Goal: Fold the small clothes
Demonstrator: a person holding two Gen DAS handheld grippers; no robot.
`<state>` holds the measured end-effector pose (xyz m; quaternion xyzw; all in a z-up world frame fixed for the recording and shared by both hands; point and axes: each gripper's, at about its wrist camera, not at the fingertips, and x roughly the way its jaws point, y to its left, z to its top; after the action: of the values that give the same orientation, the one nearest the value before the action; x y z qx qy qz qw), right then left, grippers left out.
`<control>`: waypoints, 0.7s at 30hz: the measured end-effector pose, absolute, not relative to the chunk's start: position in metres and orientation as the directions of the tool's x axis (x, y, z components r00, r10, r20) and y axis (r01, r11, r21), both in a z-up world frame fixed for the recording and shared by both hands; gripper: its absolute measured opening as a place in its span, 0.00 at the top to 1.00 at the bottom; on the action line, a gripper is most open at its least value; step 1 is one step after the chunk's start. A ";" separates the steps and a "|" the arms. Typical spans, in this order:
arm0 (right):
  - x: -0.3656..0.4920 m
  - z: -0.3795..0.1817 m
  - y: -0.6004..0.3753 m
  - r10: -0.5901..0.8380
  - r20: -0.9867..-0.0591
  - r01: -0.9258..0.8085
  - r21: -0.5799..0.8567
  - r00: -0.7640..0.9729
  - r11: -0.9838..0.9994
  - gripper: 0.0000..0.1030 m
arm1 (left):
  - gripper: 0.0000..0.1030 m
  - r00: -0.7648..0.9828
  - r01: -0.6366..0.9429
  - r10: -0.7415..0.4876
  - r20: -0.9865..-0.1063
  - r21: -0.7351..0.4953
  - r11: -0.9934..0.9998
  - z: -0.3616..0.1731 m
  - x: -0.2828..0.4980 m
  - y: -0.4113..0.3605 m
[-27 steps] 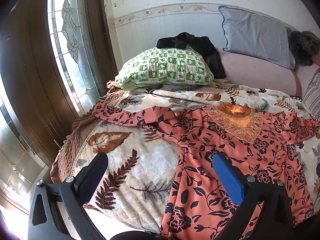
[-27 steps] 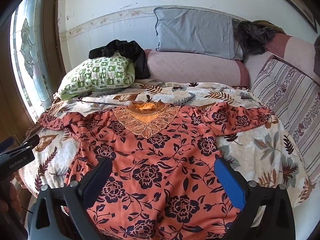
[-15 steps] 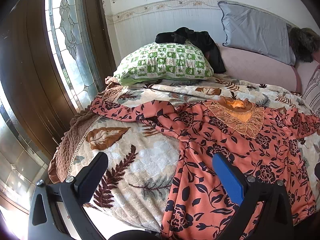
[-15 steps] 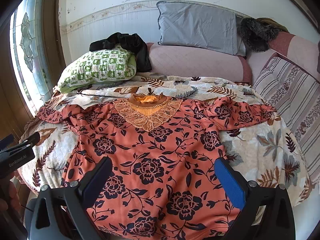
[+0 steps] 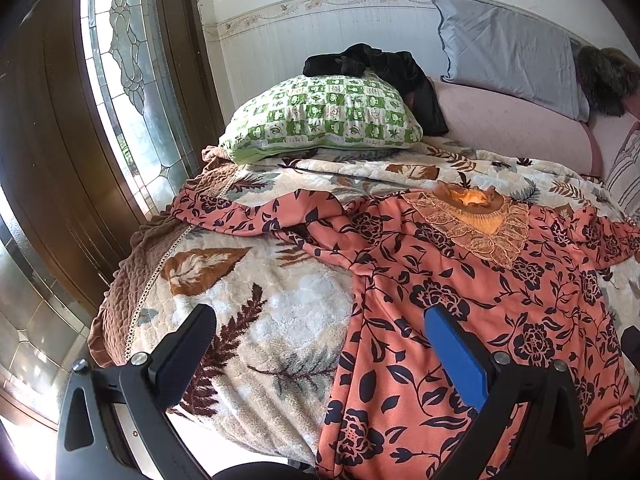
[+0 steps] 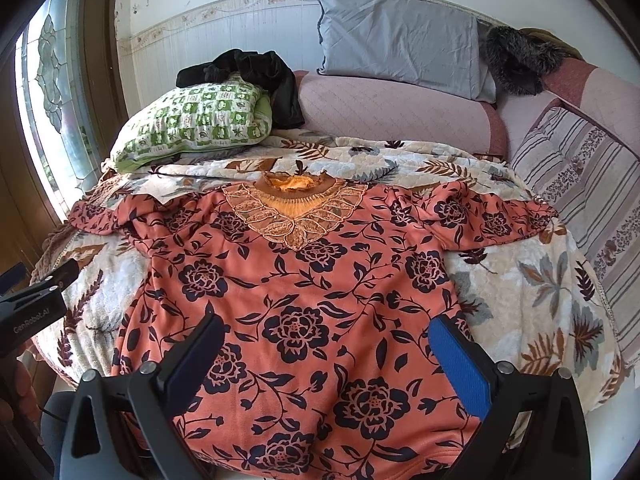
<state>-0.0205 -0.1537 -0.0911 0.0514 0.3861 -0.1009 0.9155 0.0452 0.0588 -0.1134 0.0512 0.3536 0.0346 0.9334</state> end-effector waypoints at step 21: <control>-0.003 -0.103 -0.156 -0.224 -0.738 0.245 -0.082 0.636 0.966 0.00 | 0.00 0.735 0.025 0.077 -0.673 0.141 0.990 -0.122 0.051 0.035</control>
<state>-0.0033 -0.1564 -0.1026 0.0131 0.4064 -0.1297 0.9044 0.0513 0.0348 -0.1224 0.0705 0.3635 0.0140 0.9288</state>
